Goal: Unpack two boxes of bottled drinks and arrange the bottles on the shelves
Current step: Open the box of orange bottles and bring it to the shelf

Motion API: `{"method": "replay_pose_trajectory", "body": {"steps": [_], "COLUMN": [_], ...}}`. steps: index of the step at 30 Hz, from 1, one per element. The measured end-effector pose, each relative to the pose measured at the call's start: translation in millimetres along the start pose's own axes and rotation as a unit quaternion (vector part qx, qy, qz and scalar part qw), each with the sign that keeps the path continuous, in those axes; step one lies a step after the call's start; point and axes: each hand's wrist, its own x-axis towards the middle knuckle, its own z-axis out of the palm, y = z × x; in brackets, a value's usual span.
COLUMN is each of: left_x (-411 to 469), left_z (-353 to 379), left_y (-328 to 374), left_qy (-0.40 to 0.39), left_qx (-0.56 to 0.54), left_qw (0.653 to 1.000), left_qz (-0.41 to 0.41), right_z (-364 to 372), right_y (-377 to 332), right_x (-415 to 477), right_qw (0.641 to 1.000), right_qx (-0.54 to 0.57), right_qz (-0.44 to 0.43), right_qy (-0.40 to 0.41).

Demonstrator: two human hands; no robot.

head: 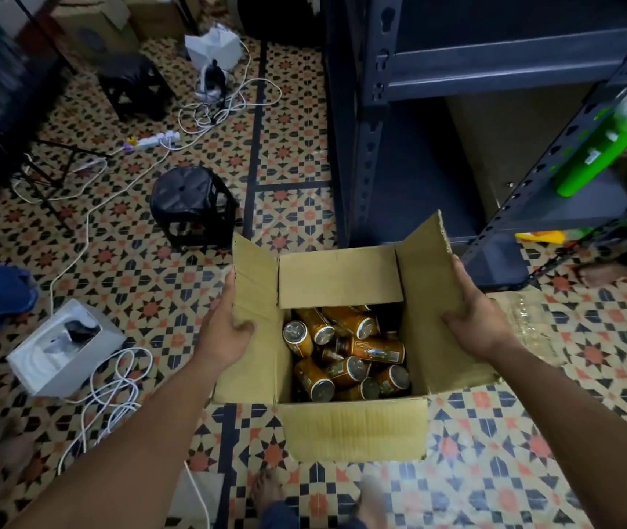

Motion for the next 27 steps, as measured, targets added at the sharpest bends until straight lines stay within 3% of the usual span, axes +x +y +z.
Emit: {"method": "replay_pose_trajectory", "body": {"steps": [15, 23, 27], "left_x": [-129, -100, -62], "left_z": [-114, -192, -240], "left_y": [-61, -120, -137], "left_qy": [-0.072, -0.075, -0.078], "left_qx": [-0.050, -0.053, -0.043], "left_qw": [0.995, 0.993, 0.994], "left_qz": [-0.057, -0.079, -0.063], "right_z": [7, 76, 110], "right_y": [-73, -148, -194], "right_x": [-111, -94, -78], "right_qw": [0.988, 0.981, 0.985], "right_qx": [-0.105, -0.126, -0.113], "right_qz": [-0.029, -0.050, -0.057], "right_qy": [-0.109, -0.138, -0.115]}}
